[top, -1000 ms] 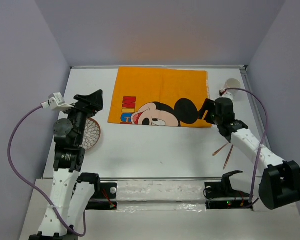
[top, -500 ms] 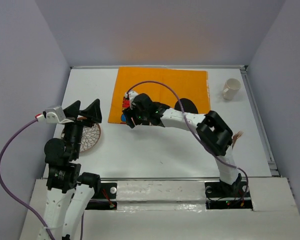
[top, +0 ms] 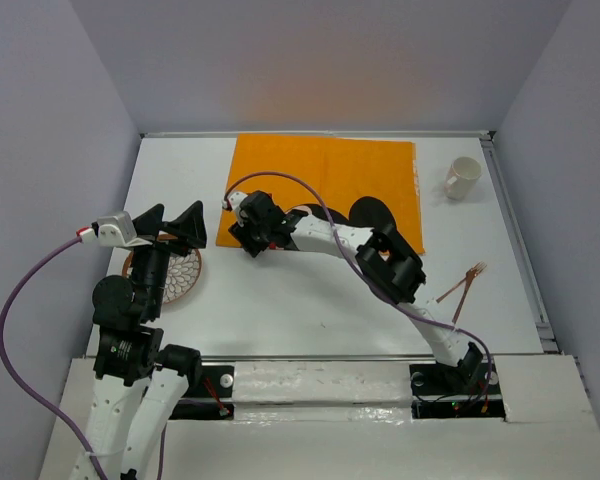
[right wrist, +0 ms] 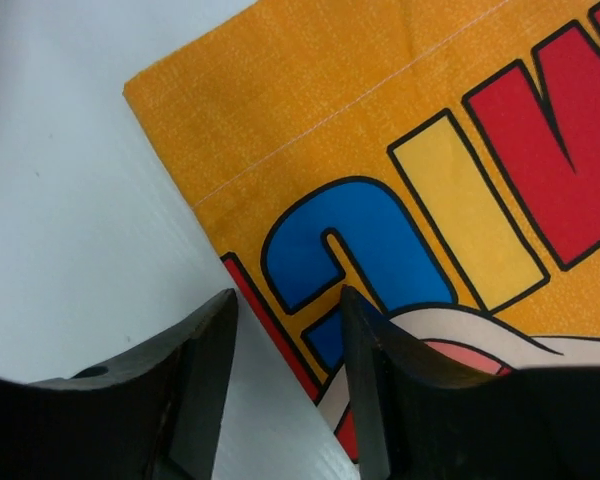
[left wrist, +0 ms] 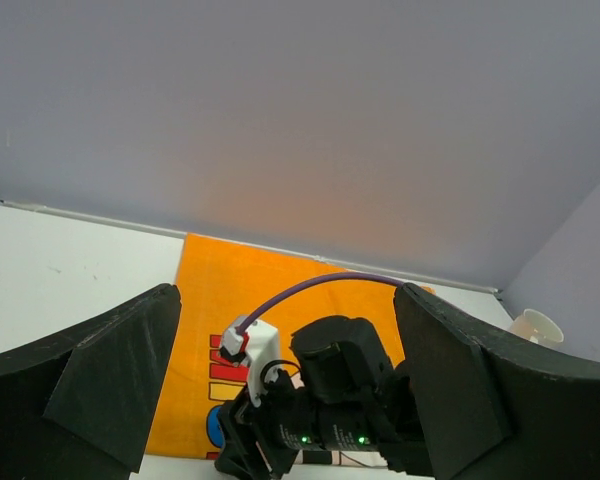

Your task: Set the dinner table for one person

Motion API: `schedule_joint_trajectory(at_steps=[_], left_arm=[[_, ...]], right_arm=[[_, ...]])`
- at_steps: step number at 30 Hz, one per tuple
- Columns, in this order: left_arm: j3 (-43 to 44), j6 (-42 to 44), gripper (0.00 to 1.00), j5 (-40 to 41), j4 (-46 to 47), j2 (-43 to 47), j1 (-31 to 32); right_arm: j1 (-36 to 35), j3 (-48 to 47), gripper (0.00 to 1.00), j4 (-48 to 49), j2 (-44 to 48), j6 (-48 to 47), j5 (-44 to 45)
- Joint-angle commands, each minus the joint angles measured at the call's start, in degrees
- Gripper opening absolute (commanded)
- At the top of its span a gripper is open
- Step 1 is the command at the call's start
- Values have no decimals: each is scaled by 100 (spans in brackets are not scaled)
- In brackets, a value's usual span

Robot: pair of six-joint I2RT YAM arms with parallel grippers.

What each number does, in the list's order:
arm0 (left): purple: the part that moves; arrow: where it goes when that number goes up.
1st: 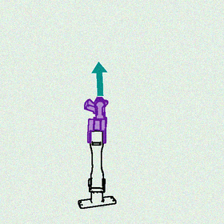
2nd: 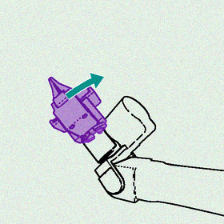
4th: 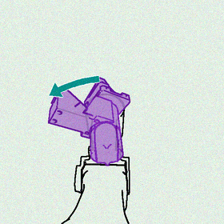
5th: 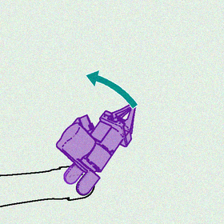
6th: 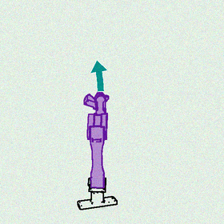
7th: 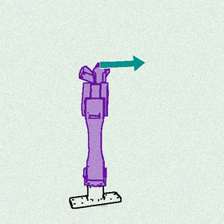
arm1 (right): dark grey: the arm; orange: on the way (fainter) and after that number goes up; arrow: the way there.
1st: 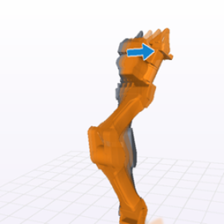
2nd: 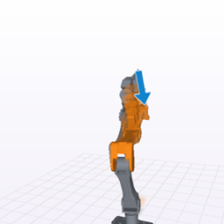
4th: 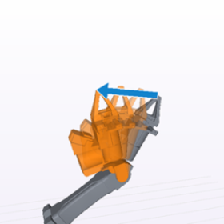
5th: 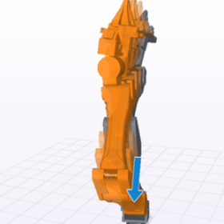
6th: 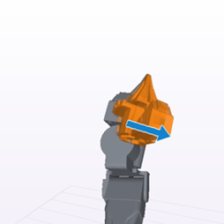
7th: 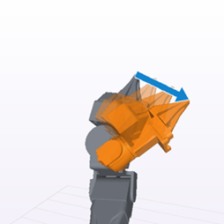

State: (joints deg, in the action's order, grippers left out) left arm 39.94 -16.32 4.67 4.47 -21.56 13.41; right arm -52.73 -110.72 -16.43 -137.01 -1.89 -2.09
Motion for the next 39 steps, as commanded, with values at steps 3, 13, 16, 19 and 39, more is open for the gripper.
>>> schedule_joint_trajectory(at_steps=[3, 13, 16, 19, 39], left_arm=[[13, 146, 99, 43, 247, 56, 21], [13, 137, 99, 34, 274, 47, 21], [5, 129, 99, 26, 274, 29, 21], [5, 129, 99, 17, 282, 12, 13], [-4, 129, 99, 52, 247, 20, -23]], right_arm=[[-255, -266, 35, -291, -265, -136, -11], [-606, 401, 2, 25, 218, 170, 112], [-607, 761, 2, 148, 508, 514, 182], [-607, 1139, 3, 245, 789, 690, 182], [-712, 1131, 5, 438, 807, 2508, 797]])
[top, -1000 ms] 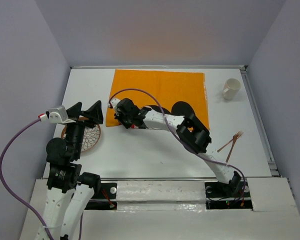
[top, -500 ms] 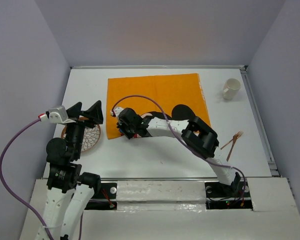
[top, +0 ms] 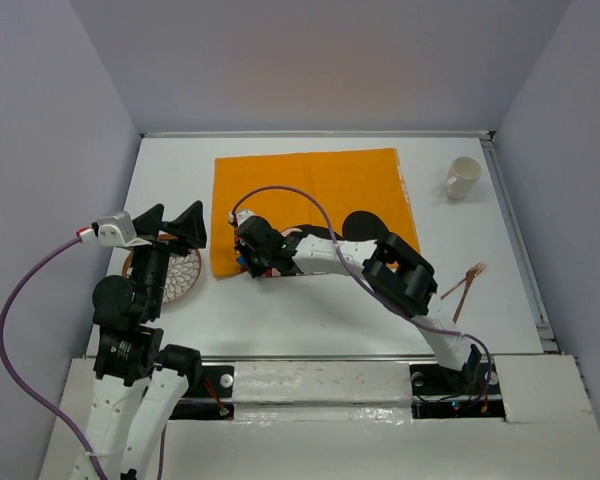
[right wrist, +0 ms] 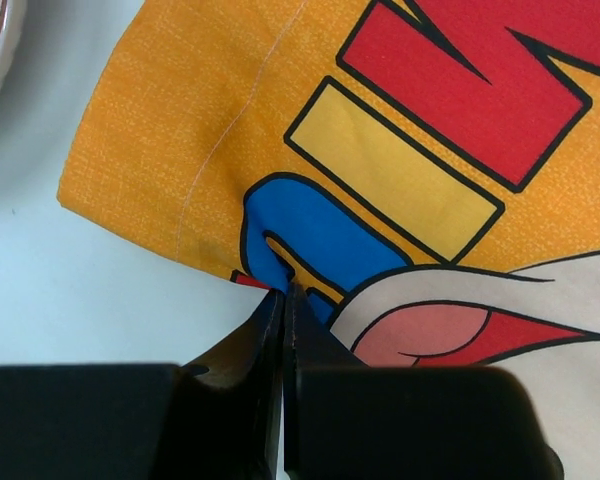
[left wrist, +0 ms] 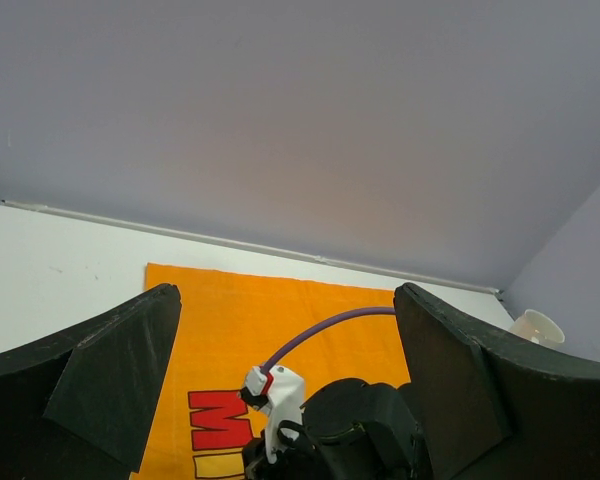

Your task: Set the dinner table for one person

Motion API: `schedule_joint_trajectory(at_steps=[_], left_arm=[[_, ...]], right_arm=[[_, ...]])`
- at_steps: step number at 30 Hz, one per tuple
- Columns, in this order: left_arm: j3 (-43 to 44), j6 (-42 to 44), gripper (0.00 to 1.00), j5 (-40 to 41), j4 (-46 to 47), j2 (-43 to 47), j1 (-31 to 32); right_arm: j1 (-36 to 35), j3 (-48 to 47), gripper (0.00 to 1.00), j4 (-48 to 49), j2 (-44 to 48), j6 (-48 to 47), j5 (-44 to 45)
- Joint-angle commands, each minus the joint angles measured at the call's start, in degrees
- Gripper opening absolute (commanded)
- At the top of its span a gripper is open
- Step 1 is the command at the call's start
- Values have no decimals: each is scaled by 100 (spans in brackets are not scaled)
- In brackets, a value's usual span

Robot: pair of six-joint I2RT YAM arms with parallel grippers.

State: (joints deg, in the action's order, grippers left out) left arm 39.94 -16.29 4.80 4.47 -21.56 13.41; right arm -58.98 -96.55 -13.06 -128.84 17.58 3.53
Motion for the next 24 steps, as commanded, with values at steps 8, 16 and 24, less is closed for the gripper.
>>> schedule_joint_trajectory(at_steps=[8, 16, 24], left_arm=[[-4, 127, 99, 74, 230, 64, -23], [-13, 109, 99, 30, 238, 73, -23], [-13, 74, 99, -49, 265, 64, -23]], right_arm=[[-149, 487, 68, 111, 1060, 597, 517], [1332, 2955, 35, 489, 3100, 754, 1168], [2856, 4373, 29, 576, 3576, 852, 1186]])
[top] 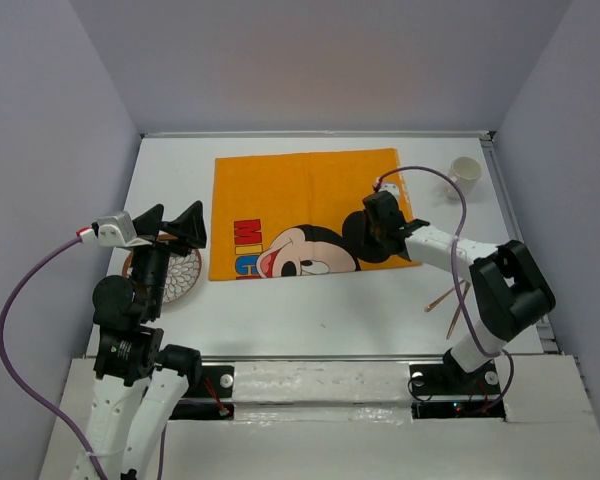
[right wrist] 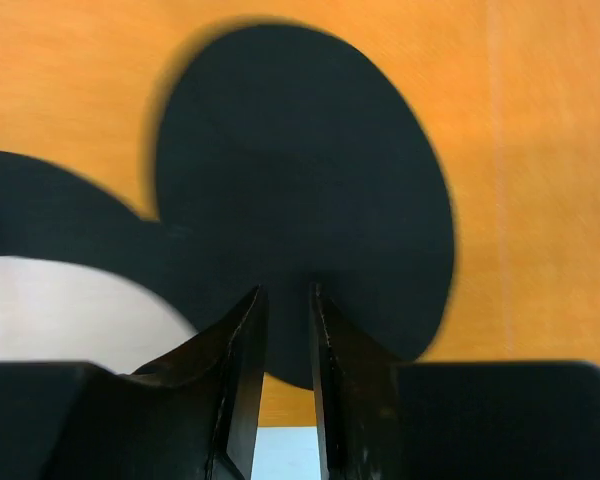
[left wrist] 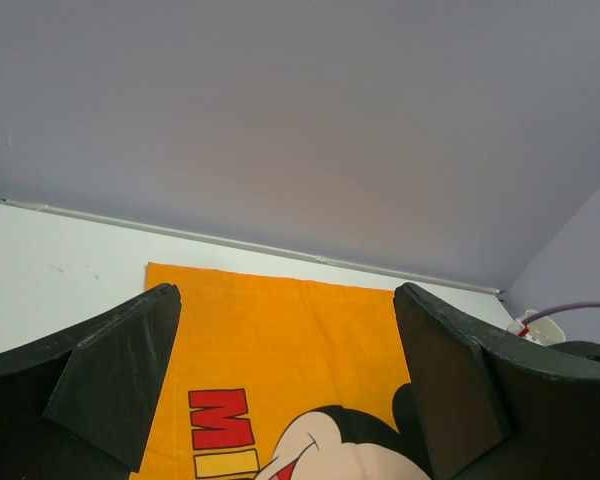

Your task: Set the dinner table for one person

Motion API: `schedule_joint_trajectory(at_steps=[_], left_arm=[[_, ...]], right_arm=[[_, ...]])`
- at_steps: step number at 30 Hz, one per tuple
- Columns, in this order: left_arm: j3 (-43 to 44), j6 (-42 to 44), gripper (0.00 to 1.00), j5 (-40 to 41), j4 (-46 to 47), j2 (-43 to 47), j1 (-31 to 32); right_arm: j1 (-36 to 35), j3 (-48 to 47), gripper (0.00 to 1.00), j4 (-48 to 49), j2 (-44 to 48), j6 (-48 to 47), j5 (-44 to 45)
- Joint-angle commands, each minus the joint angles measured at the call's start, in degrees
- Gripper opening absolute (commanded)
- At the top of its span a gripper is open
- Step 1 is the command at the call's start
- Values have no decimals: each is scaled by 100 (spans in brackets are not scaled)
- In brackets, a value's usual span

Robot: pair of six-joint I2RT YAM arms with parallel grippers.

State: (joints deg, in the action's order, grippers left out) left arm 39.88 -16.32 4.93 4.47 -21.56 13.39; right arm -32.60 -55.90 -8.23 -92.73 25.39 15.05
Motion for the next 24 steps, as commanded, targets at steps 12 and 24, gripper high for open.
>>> schedule_joint_trajectory(at_steps=[12, 24], left_arm=[[-6, 85, 99, -54, 247, 108, 6], [-6, 85, 99, -18, 247, 82, 6]], right_arm=[[395, 896, 21, -21, -54, 616, -222], [395, 1108, 22, -196, 527, 661, -318]])
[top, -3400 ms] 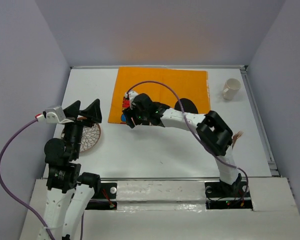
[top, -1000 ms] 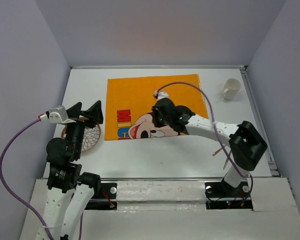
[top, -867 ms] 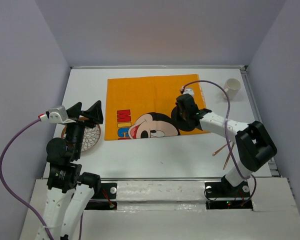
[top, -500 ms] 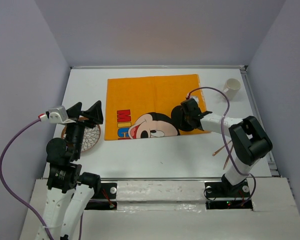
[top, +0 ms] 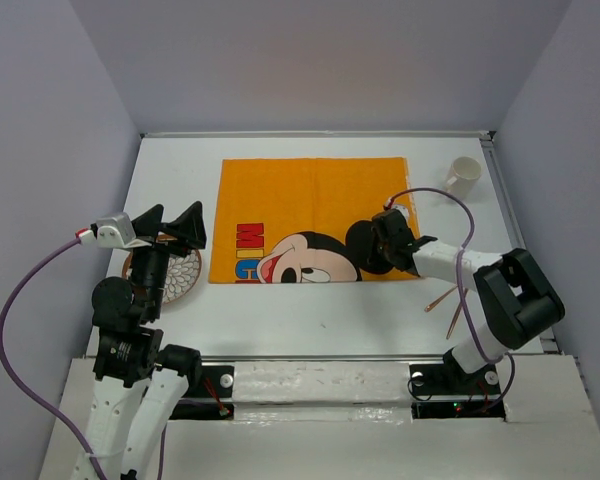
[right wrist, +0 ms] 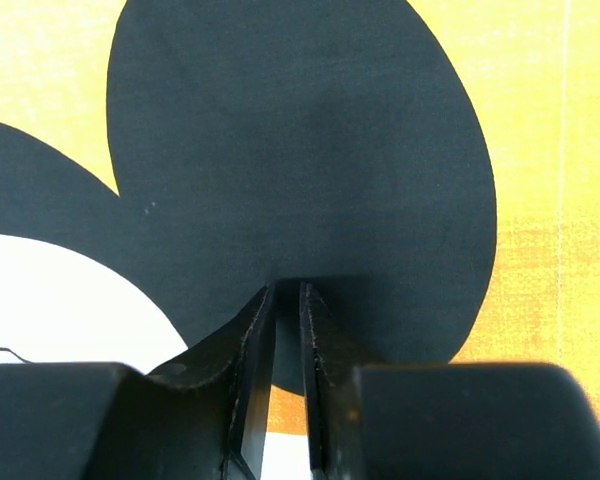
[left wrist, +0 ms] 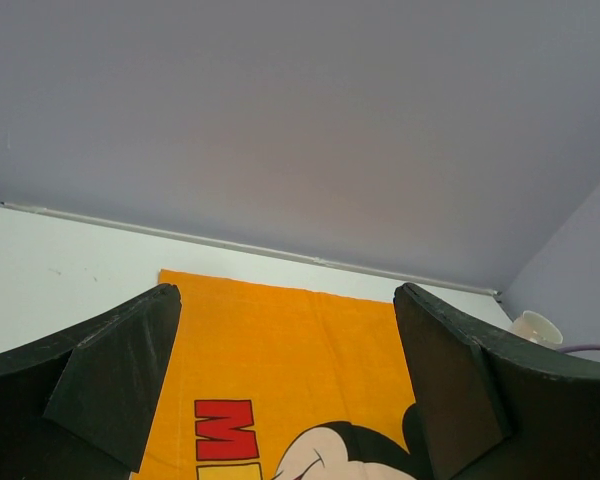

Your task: Set the dinner table for one person

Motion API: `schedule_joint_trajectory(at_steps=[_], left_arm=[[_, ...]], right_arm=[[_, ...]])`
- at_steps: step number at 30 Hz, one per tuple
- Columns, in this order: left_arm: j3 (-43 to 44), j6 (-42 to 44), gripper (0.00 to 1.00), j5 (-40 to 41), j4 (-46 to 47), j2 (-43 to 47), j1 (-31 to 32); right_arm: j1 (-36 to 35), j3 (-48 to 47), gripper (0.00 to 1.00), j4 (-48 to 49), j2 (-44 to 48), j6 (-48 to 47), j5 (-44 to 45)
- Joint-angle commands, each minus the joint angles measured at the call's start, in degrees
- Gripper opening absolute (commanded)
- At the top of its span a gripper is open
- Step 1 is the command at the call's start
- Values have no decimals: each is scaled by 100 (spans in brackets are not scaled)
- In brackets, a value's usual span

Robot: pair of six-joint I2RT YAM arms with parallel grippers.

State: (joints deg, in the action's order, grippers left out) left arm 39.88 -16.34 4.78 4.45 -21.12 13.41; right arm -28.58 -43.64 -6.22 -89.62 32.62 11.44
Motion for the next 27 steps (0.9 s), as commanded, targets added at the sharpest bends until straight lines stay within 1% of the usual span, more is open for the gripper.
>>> schedule_joint_trajectory(at_steps=[1, 4, 5, 7, 9, 10, 11, 13, 14, 15, 16, 17, 18, 19, 21, 22, 24, 26, 27], left_arm=[[2, 96, 99, 6, 250, 30, 4], [2, 87, 99, 23, 249, 47, 4], [11, 87, 99, 23, 250, 47, 4], [20, 69, 99, 6, 258, 56, -5], [20, 61, 99, 15, 258, 82, -14], [20, 61, 99, 23, 267, 91, -22], [20, 61, 99, 32, 267, 91, -31], [20, 60, 99, 102, 267, 91, -40], [20, 61, 99, 137, 267, 82, -58], [55, 61, 99, 225, 276, 56, -93], [64, 26, 99, 252, 302, 47, -180], [81, 8, 99, 261, 328, 21, -207], [99, 8, 99, 252, 381, -32, -198], [108, 8, 99, 243, 399, -67, -207], [108, 8, 99, 252, 399, -111, -198], [99, 17, 99, 261, 390, -111, -198], [90, -9, 99, 269, 390, -94, -225], [82, -36, 99, 243, 399, -93, -277], [73, -45, 99, 226, 408, -94, -312]], right_arm=[[-60, -214, 31, -415, 461, -141, -27], [-253, -382, 50, -389, 910, -396, -247], [-341, -539, 62, -311, 1025, -467, -343], [-664, -715, 73, -39, 1210, -502, -712], [-973, -935, 79, 382, 1141, -424, -1090], [-1287, -1101, 81, 967, 870, -241, -1622], [-1421, -1103, 81, 1260, 659, -143, -1880], [-1685, -1619, 82, 1648, 89, 50, -2476], [-1817, -1900, 83, 1789, -524, 164, -2593], [-2044, -2460, 83, 1852, -808, 192, -2664], [-2151, -2726, 84, 1965, -1316, 279, -2673], [-2239, -2990, 84, 2054, -1556, 323, -2717], [-2396, -3228, 84, 2115, -1784, 367, -2752], [-2468, -3743, 83, 2116, -2248, 429, -2770], [-2547, -4291, 83, 1985, -2707, 499, -2988], [-2608, -4746, 83, 1888, -2927, 587, -3025], [-2670, -5109, 79, 1844, -3488, 684, -3069], [-2723, -5584, 77, 1782, -3841, 798, -3052], [-2784, -5786, 76, 1704, -4200, 807, -3051]])
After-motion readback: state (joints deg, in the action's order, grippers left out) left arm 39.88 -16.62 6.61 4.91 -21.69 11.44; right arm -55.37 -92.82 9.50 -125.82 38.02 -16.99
